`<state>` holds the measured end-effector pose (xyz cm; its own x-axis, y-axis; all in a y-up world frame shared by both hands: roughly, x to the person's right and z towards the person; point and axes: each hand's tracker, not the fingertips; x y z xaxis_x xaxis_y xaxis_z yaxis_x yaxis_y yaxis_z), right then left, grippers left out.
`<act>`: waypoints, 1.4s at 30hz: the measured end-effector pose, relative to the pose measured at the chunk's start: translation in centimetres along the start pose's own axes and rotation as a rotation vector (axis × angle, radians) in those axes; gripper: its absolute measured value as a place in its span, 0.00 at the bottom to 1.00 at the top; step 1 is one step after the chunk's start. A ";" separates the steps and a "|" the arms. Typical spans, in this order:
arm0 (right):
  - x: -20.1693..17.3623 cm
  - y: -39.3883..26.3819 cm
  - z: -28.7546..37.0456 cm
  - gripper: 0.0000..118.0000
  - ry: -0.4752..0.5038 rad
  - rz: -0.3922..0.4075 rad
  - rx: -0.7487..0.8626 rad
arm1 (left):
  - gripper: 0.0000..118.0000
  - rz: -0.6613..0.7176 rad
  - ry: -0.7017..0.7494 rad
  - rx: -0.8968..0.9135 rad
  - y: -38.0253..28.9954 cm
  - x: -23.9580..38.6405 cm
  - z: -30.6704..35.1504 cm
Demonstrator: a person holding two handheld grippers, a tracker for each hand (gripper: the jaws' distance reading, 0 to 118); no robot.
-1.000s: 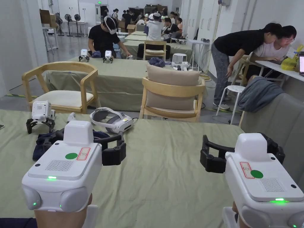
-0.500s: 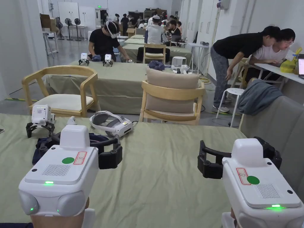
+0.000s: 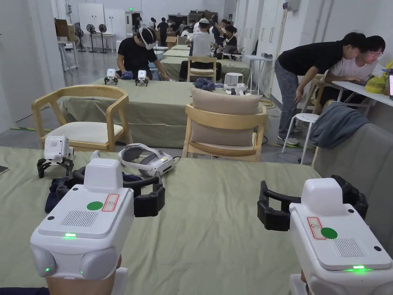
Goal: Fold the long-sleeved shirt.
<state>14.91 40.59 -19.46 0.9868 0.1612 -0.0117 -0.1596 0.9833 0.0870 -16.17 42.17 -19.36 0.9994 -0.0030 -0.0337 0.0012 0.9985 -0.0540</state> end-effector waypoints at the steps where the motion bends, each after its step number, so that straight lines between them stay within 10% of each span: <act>1: 0.0 0.0 0.1 1.00 0.000 -0.002 0.001 | 0.94 0.003 -0.003 -0.004 0.0 0.0 0.0; 42: 0.3 -0.2 0.1 1.00 -0.025 -0.017 0.007 | 0.94 0.018 0.012 0.005 0.2 -0.4 0.7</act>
<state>15.28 40.40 -19.40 0.9898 0.1419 0.0115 -0.1424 0.9853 0.0944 -16.52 42.42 -18.68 0.9988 0.0148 -0.0471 -0.0171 0.9987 -0.0486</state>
